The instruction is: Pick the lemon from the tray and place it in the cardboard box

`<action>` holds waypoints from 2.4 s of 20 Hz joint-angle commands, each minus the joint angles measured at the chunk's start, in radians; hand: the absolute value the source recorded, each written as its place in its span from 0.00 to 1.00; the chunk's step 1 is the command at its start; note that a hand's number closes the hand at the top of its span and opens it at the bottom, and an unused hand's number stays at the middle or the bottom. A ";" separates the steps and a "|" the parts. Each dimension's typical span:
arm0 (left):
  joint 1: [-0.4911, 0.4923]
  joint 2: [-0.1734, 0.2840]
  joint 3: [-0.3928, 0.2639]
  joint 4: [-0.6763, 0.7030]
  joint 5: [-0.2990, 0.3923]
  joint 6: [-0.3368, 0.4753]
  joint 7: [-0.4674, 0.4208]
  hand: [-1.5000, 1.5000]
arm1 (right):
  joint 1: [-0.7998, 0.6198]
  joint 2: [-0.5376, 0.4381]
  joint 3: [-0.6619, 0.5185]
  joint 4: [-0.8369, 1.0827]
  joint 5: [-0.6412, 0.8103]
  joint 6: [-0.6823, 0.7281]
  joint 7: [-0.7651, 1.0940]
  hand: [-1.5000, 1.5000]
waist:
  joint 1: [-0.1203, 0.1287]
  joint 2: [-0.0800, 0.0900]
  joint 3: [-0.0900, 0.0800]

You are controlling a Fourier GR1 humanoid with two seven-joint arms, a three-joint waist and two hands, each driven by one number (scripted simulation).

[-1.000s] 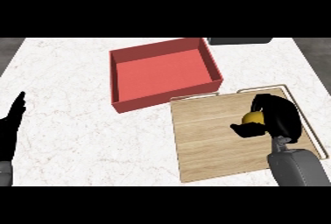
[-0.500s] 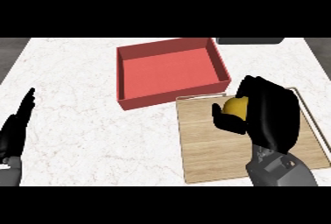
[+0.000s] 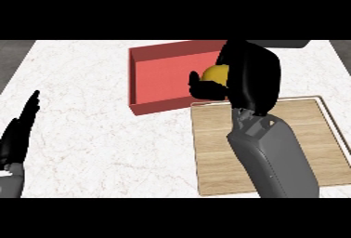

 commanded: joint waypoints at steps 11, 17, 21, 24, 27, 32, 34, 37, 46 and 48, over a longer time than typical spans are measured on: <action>-0.006 -0.011 0.010 0.026 -0.003 -0.013 -0.048 0.50 | -0.463 0.009 -0.285 0.735 -0.215 -0.374 -0.132 1.00 | 0.025 0.011 0.000; -0.068 -0.008 0.005 0.063 -0.026 -0.004 -0.024 0.50 | -0.530 0.000 -0.362 1.025 -0.230 -0.543 -0.247 1.00 | 0.036 0.022 0.000; -0.090 -0.013 -0.004 0.017 -0.016 -0.021 0.022 0.50 | -0.582 -0.021 -0.378 1.173 -0.182 -0.605 -0.201 1.00 | 0.051 0.026 0.000; -0.086 -0.009 -0.001 0.053 -0.017 -0.027 -0.017 0.50 | -0.605 -0.020 -0.450 1.227 -0.251 -0.621 -0.204 0.00 | 0.056 0.032 0.000; -0.085 -0.046 -0.031 0.021 -0.037 -0.002 0.003 0.50 | -0.590 -0.023 -0.501 1.268 -0.302 -0.656 -0.253 0.00 | 0.070 0.036 0.001; -0.095 -0.032 -0.020 0.061 -0.035 -0.017 -0.007 0.50 | -0.626 -0.026 -0.534 1.305 -0.333 -0.701 -0.348 0.00 | 0.065 0.034 0.001; -0.104 -0.029 -0.014 0.037 -0.031 -0.013 0.002 0.50 | -0.601 -0.050 -0.544 1.291 -0.343 -0.748 -0.433 0.00 | 0.072 0.037 0.001; -0.077 -0.035 -0.016 0.067 -0.033 -0.015 -0.040 0.50 | -0.598 -0.004 -0.548 1.278 -0.343 -0.870 -0.474 0.00 | 0.065 0.033 0.000; -0.034 -0.036 0.004 0.034 -0.037 0.004 -0.026 0.50 | -0.576 -0.050 -0.668 1.176 -0.517 -0.947 -0.700 0.00 | 0.024 0.012 0.001; -0.032 -0.014 0.021 0.000 -0.018 -0.023 0.017 0.50 | -0.557 -0.069 -0.684 1.140 -0.560 -0.917 -0.745 0.00 | 0.013 0.006 0.002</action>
